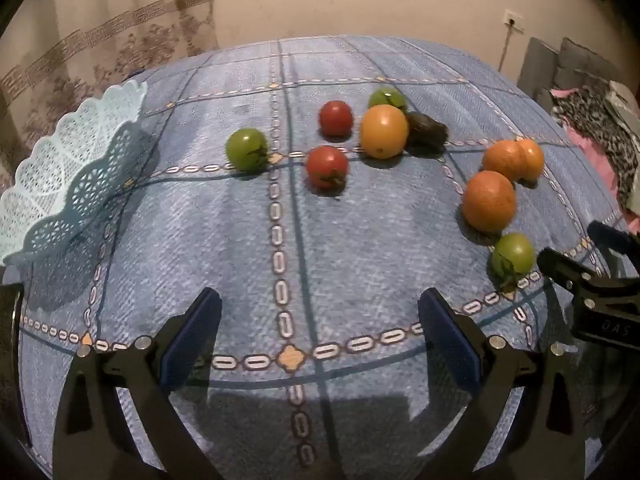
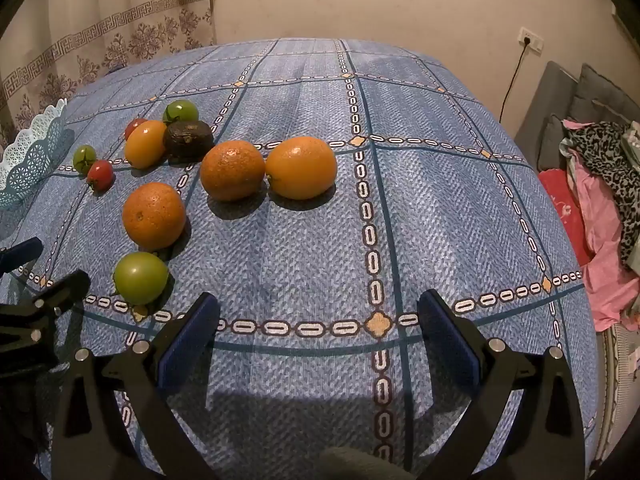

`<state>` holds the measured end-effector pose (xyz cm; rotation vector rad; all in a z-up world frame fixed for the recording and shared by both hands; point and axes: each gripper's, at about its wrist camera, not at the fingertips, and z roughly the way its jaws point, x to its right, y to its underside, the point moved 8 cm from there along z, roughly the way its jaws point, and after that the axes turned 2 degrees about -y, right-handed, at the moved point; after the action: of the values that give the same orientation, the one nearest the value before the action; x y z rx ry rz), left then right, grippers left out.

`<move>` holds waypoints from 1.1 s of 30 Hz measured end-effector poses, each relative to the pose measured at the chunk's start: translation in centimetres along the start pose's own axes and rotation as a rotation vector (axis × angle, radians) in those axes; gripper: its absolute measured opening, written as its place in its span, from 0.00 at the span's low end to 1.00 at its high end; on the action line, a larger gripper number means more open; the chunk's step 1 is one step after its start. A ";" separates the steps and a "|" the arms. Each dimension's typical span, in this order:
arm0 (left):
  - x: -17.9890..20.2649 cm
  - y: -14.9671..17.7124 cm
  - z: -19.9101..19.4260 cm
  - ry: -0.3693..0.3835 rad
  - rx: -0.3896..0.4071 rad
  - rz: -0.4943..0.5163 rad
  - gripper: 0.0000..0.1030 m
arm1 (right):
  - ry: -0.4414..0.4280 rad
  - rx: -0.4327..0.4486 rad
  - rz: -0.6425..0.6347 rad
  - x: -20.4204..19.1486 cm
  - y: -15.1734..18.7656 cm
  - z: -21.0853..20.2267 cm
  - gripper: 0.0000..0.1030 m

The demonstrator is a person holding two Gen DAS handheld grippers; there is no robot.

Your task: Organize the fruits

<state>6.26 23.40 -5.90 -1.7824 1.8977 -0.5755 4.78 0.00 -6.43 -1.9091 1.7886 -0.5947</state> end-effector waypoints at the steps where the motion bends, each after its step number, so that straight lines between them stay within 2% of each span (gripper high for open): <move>1: -0.4 0.0 0.0 -0.013 -0.001 -0.017 0.98 | 0.000 0.003 0.000 0.0 0.0 0.0 0.95; 4: -1.3 0.2 -0.1 -0.008 0.000 -0.030 0.98 | 0.000 0.002 0.000 0.0 0.0 0.0 0.95; 8: -0.3 0.3 -0.3 -0.028 0.002 -0.015 0.98 | -0.001 0.002 0.001 0.1 0.0 0.0 0.95; 33: -0.5 0.3 -0.2 -0.018 -0.001 -0.026 0.98 | 0.002 0.002 -0.002 0.0 0.0 0.0 0.95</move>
<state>5.91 23.88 -5.92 -1.8093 1.8656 -0.5662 4.80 0.00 -6.41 -1.9099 1.7870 -0.5996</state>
